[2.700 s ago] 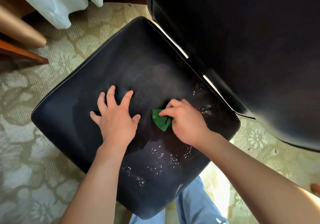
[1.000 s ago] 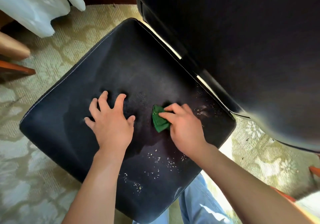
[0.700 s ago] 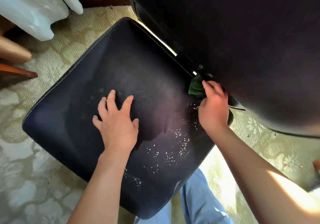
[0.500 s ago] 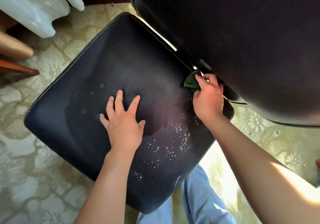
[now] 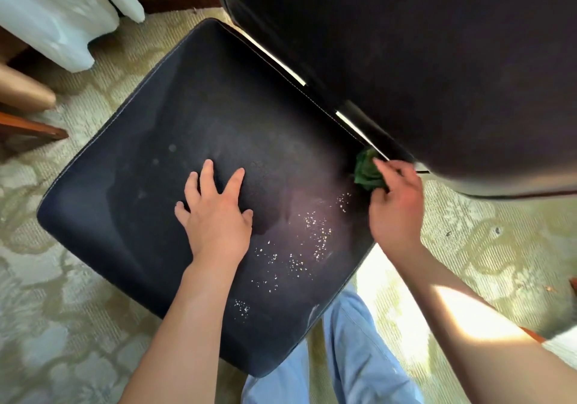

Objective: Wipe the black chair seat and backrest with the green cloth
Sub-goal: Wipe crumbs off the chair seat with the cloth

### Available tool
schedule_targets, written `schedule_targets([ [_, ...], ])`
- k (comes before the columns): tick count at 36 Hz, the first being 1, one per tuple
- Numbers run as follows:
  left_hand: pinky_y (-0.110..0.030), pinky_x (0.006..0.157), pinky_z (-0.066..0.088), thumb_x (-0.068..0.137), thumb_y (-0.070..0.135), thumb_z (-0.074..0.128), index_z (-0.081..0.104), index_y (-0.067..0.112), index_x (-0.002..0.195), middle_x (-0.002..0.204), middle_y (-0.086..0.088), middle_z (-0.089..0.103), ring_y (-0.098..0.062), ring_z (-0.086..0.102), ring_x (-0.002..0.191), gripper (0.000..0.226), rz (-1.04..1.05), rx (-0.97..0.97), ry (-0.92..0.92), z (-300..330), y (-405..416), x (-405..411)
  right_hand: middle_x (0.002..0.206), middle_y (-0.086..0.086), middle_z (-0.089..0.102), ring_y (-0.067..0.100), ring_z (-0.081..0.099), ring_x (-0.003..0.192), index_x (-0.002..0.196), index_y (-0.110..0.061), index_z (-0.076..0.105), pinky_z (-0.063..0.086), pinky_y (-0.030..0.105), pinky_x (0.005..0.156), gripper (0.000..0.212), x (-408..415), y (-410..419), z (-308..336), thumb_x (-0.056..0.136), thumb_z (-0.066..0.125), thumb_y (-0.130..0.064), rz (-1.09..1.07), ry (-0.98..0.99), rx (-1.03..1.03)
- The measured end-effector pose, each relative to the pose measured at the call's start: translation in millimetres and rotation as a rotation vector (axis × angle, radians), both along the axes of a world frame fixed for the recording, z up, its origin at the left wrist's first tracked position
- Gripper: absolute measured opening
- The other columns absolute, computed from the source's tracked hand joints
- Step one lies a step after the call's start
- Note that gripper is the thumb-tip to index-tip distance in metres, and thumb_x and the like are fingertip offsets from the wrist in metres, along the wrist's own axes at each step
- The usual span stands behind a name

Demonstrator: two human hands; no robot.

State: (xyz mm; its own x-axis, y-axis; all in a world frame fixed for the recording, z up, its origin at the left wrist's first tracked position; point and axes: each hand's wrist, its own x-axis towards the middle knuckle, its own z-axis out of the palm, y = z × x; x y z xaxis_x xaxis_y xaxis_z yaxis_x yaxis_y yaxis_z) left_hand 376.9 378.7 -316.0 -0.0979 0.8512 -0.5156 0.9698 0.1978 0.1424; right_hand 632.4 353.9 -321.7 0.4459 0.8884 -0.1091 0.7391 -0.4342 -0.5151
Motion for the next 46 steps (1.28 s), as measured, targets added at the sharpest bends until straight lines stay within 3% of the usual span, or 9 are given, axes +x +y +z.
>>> schedule_targets([
  [6, -0.064, 0.114, 0.025, 0.09, 0.039, 0.069, 0.031, 0.042, 0.153, 0.168, -0.002, 0.003, -0.03, 0.006, 0.153, 0.073, -0.049, 0.032, 0.014, -7, -17, 10, 0.126, 0.005, 0.054, 0.035, 0.048, 0.107, 0.129, -0.021, 0.062, 0.043, 0.031, 0.081, 0.055, 7, 2, -11, 0.082, 0.048, 0.004, -0.088, -0.07, -0.131],
  [11, -0.064, 0.114, 0.024, 0.091, 0.037, 0.07, 0.032, 0.041, 0.153, 0.168, -0.002, 0.002, -0.03, 0.005, 0.153, 0.073, -0.04, 0.031, 0.009, -8, -16, 10, 0.119, -0.004, 0.053, 0.029, 0.046, 0.1, 0.124, -0.027, 0.065, 0.05, 0.036, 0.075, 0.051, -38, -10, -5, 0.081, 0.051, -0.004, 0.203, -0.051, -0.175],
  [16, -0.064, 0.113, 0.025, 0.092, 0.036, 0.069, 0.03, 0.041, 0.154, 0.168, -0.003, 0.003, -0.031, 0.005, 0.153, 0.073, -0.067, 0.045, 0.013, -9, -18, 10, 0.117, -0.009, 0.053, 0.021, 0.041, 0.101, 0.123, -0.031, 0.064, 0.053, 0.04, 0.071, 0.051, -67, -31, 1, 0.081, 0.05, -0.006, 0.451, 0.104, -0.224],
  [23, -0.062, 0.115, 0.024, 0.094, 0.036, 0.065, 0.028, 0.042, 0.154, 0.169, -0.002, 0.001, -0.029, 0.003, 0.154, 0.071, -0.068, 0.023, 0.02, -5, -23, 12, 0.125, 0.005, 0.055, 0.029, 0.049, 0.11, 0.127, -0.02, 0.064, 0.037, 0.028, 0.092, 0.057, 7, -29, 5, 0.076, 0.042, -0.006, 0.019, 0.045, -0.053],
  [27, -0.064, 0.109, 0.029, 0.094, 0.034, 0.066, 0.03, 0.043, 0.153, 0.168, 0.0, 0.003, -0.028, 0.005, 0.153, 0.069, -0.042, 0.029, 0.011, -5, -35, 15, 0.128, 0.009, 0.051, 0.034, 0.049, 0.114, 0.132, -0.02, 0.06, 0.044, 0.037, 0.093, 0.054, 38, -26, -4, 0.084, 0.045, 0.0, -0.126, -0.039, -0.13],
  [31, -0.065, 0.107, 0.031, 0.093, 0.034, 0.068, 0.033, 0.041, 0.152, 0.168, -0.001, 0.006, -0.03, 0.009, 0.152, 0.07, -0.038, 0.044, 0.015, -9, -37, 16, 0.124, 0.004, 0.05, 0.033, 0.047, 0.105, 0.129, -0.023, 0.062, 0.051, 0.041, 0.08, 0.053, 1, -29, -5, 0.082, 0.047, -0.003, 0.043, -0.039, -0.164],
  [36, -0.066, 0.107, 0.033, 0.092, 0.035, 0.069, 0.034, 0.041, 0.152, 0.167, -0.001, 0.009, -0.031, 0.012, 0.151, 0.07, -0.041, 0.05, 0.025, -9, -38, 14, 0.119, -0.005, 0.049, 0.026, 0.043, 0.1, 0.125, -0.029, 0.061, 0.051, 0.036, 0.063, 0.047, -48, -53, -1, 0.083, 0.051, -0.011, 0.347, -0.021, -0.216],
  [41, -0.064, 0.113, 0.028, 0.093, 0.035, 0.066, 0.034, 0.039, 0.153, 0.167, 0.0, 0.012, -0.03, 0.012, 0.152, 0.068, -0.027, 0.039, -0.04, -5, -38, 11, 0.117, -0.009, 0.052, 0.02, 0.044, 0.102, 0.125, -0.031, 0.063, 0.053, 0.042, 0.073, 0.05, -51, -64, 5, 0.083, 0.052, -0.008, 0.605, 0.144, -0.273],
  [46, -0.052, 0.113, 0.034, 0.097, 0.025, 0.061, 0.044, 0.029, 0.151, 0.162, -0.003, 0.03, -0.028, 0.023, 0.147, 0.056, 0.114, 0.108, -0.165, 2, -45, -3, 0.121, -0.004, 0.054, 0.024, 0.048, 0.105, 0.126, -0.024, 0.064, 0.045, 0.033, 0.085, 0.054, -24, -50, 12, 0.08, 0.048, -0.003, 0.33, 0.098, -0.122],
])
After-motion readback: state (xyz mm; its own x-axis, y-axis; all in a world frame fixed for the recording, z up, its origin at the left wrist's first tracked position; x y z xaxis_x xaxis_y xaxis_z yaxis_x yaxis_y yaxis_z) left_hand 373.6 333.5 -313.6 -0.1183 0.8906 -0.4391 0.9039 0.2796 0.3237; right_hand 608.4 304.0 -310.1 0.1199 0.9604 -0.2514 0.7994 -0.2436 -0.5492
